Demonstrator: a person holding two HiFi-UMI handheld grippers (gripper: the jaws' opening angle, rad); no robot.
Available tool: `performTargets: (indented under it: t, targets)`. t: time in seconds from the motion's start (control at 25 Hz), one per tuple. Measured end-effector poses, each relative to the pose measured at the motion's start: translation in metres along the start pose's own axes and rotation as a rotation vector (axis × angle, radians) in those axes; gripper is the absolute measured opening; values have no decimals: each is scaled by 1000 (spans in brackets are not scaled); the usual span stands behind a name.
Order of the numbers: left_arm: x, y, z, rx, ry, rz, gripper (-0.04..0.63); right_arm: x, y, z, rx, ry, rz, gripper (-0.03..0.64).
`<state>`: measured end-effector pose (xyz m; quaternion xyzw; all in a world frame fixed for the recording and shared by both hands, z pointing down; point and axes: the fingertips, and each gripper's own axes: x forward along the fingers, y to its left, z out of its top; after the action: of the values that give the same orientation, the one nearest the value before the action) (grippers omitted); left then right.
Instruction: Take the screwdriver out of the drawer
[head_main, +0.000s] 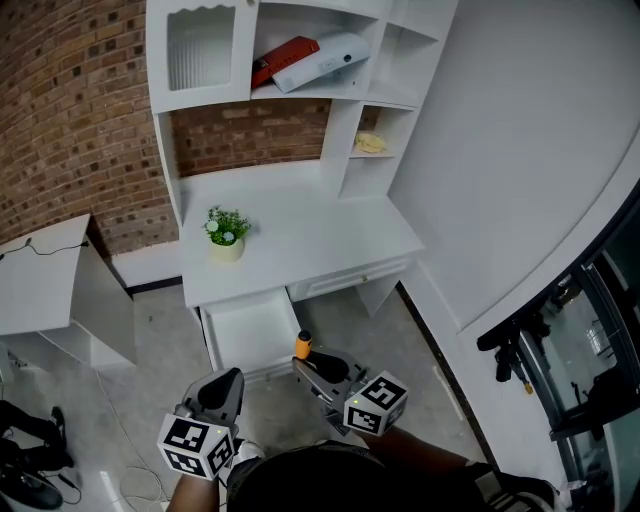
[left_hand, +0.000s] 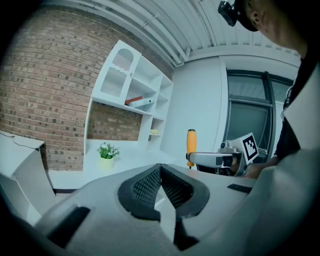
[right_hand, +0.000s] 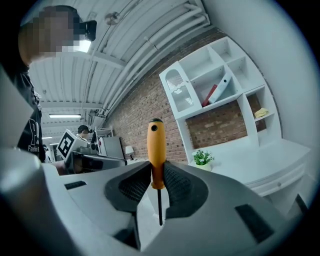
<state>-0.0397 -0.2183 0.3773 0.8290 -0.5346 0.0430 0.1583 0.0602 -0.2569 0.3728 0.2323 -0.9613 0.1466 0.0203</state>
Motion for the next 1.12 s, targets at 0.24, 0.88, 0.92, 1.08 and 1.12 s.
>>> performTargets:
  t: [0.24,0.88,0.92,1.08,1.12]
  targets:
    - [-1,3,2,5,2,0,17,3,2,3,-16,-5,3,83]
    - [5,-1,3,13,6,-23,17,4,-2,0,-9,7,-9,83]
    - [5,-1,3,14,7,-23,17,3,-2,1,-11,5,-9,83]
    - [6,1,2,14,7,-23,17,4,-4,2,-10,-4,-7,83]
    - [7,1,3,14,8,-23,17,4,-4,2,-11,-6,-4,83]
